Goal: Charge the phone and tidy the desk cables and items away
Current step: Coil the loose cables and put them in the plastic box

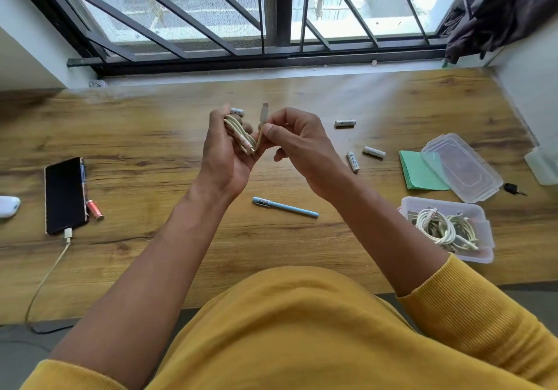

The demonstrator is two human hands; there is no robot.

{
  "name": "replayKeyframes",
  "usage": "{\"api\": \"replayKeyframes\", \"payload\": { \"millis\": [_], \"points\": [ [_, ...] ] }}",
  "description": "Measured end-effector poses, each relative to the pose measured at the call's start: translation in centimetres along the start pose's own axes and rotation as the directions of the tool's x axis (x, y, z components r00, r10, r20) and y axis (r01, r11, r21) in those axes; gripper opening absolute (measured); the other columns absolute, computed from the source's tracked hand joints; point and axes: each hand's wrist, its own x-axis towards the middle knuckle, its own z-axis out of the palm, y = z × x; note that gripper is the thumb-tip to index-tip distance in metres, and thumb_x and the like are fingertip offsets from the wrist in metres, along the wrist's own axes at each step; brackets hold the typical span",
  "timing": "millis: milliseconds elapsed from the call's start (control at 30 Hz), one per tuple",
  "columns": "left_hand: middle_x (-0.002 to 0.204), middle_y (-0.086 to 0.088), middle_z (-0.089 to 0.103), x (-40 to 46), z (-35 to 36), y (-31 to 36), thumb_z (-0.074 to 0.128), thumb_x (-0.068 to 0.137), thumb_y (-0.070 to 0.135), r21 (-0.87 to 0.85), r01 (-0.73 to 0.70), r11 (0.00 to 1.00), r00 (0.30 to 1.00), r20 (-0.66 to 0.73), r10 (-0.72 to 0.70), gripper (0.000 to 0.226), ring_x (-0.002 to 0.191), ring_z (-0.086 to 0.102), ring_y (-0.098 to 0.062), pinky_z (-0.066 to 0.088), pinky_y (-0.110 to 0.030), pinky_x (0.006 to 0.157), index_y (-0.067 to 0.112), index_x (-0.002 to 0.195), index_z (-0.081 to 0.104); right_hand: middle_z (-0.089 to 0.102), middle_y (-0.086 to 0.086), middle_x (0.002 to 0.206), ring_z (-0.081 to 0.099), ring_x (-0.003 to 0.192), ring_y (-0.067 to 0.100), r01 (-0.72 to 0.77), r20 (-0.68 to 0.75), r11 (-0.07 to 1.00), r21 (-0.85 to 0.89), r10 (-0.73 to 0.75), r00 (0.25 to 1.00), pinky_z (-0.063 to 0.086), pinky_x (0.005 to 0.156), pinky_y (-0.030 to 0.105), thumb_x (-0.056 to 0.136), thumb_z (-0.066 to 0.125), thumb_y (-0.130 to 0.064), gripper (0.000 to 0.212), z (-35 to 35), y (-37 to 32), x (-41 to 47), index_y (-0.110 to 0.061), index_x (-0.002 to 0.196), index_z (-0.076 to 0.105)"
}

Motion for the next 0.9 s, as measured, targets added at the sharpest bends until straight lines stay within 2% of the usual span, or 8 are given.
{"api": "replayKeyframes", "payload": {
  "millis": [133, 300, 433, 500, 600, 733, 800, 900],
  "points": [
    [0.072, -0.001, 0.044, 0.2, 0.3, -0.4, 0.049, 0.106, 0.04, 0.067, -0.092, 0.994, 0.992, 0.091, 0.086, 0.039, 0.08, 0.051, -0.031, 0.052, -0.04, 0.074, 0.02, 0.073, 0.05, 0.078, 0.013, 0.089, 0.075, 0.088, 0.035, -0.041, -0.038, 0.999, -0.015, 0.04, 0.998, 0.053, 0.067, 0.036, 0.099, 0.069, -0.013, 0.007, 0.5, 0.0, 0.2, -0.011, 0.093, 0.069],
    [0.112, -0.02, 0.05, 0.3, 0.4, -0.6, 0.061, 0.097, 0.049, 0.159, -0.121, 0.98, 0.991, 0.083, 0.109, 0.037, 0.1, 0.046, -0.045, 0.037, -0.055, 0.078, 0.021, 0.073, 0.055, 0.078, 0.013, 0.087, 0.072, 0.078, 0.02, -0.018, -0.033, 1.0, 0.013, 0.018, 0.999, 0.056, 0.07, 0.036, 0.092, 0.079, -0.009, 0.01, 0.0, 0.0, 0.0, -0.007, 0.101, 0.075],
    [0.069, -0.003, 0.049, -0.1, 1.0, -0.8, 0.053, 0.107, 0.043, 0.168, -0.107, 0.98, 0.994, 0.009, 0.107, 0.051, 0.068, 0.053, -0.024, 0.05, -0.033, 0.062, 0.025, 0.06, 0.059, 0.077, 0.021, 0.089, 0.063, 0.075, 0.019, 0.057, 0.058, 0.998, -0.028, -0.056, 0.997, 0.051, 0.07, 0.04, 0.094, 0.07, 0.0, 0.014, 0.1, -0.3, -0.1, -0.003, 0.104, 0.08],
    [0.076, -0.004, 0.051, 0.1, 0.8, -0.7, 0.058, 0.104, 0.05, 0.144, -0.082, 0.986, 0.997, 0.005, 0.082, 0.042, 0.074, 0.054, -0.024, 0.051, -0.037, 0.068, 0.019, 0.076, 0.061, 0.077, 0.019, 0.088, 0.059, 0.076, 0.019, 0.08, 0.109, 0.996, -0.05, -0.075, 0.991, 0.049, 0.072, 0.039, 0.089, 0.062, 0.002, 0.025, 0.0, -0.4, 0.1, -0.004, 0.103, 0.081],
    [0.089, -0.01, 0.055, -0.2, 0.7, 0.2, 0.056, 0.103, 0.061, 0.121, -0.019, 0.993, 0.998, 0.065, 0.012, 0.052, 0.088, 0.059, -0.026, 0.054, -0.044, 0.085, 0.009, 0.103, 0.054, 0.073, 0.013, 0.084, 0.06, 0.079, 0.014, 0.086, 0.21, 0.996, -0.032, -0.078, 0.975, 0.05, 0.073, 0.033, 0.081, 0.06, 0.003, 0.029, -0.9, -0.6, 0.2, -0.001, 0.104, 0.078],
    [0.081, -0.013, 0.075, -1.3, 1.5, 1.3, 0.031, 0.112, 0.056, 0.184, 0.019, 0.983, 0.987, 0.154, -0.048, 0.071, 0.091, 0.077, -0.026, 0.058, -0.044, 0.099, 0.003, 0.082, 0.069, 0.072, 0.024, 0.101, 0.063, 0.094, 0.02, 0.134, 0.313, 0.99, -0.052, -0.111, 0.943, 0.055, 0.086, 0.033, 0.084, 0.076, 0.004, 0.029, -2.1, -0.5, 0.4, 0.002, 0.113, 0.074],
    [0.081, -0.014, 0.075, -1.1, 1.2, 1.5, 0.032, 0.112, 0.057, 0.188, 0.076, 0.979, 0.98, 0.166, -0.108, 0.083, 0.094, 0.076, -0.026, 0.055, -0.042, 0.102, 0.004, 0.067, 0.077, 0.073, 0.015, 0.099, 0.062, 0.094, 0.02, 0.12, 0.311, 0.991, -0.051, -0.098, 0.946, 0.055, 0.085, 0.034, 0.082, 0.079, 0.001, 0.031, -2.3, -0.4, 0.7, -0.002, 0.112, 0.074],
    [0.109, -0.023, 0.066, -0.6, 0.9, 1.7, 0.054, 0.104, 0.06, 0.109, 0.161, 0.981, 0.962, 0.204, -0.18, 0.069, 0.115, 0.063, -0.034, 0.042, -0.047, 0.117, -0.007, 0.099, 0.068, 0.072, 0.007, 0.097, 0.061, 0.091, 0.018, 0.097, 0.285, 0.995, -0.015, -0.089, 0.954, 0.054, 0.084, 0.033, 0.084, 0.08, -0.002, 0.027, -2.3, -0.3, 0.8, -0.003, 0.11, 0.074]
  ]
}}
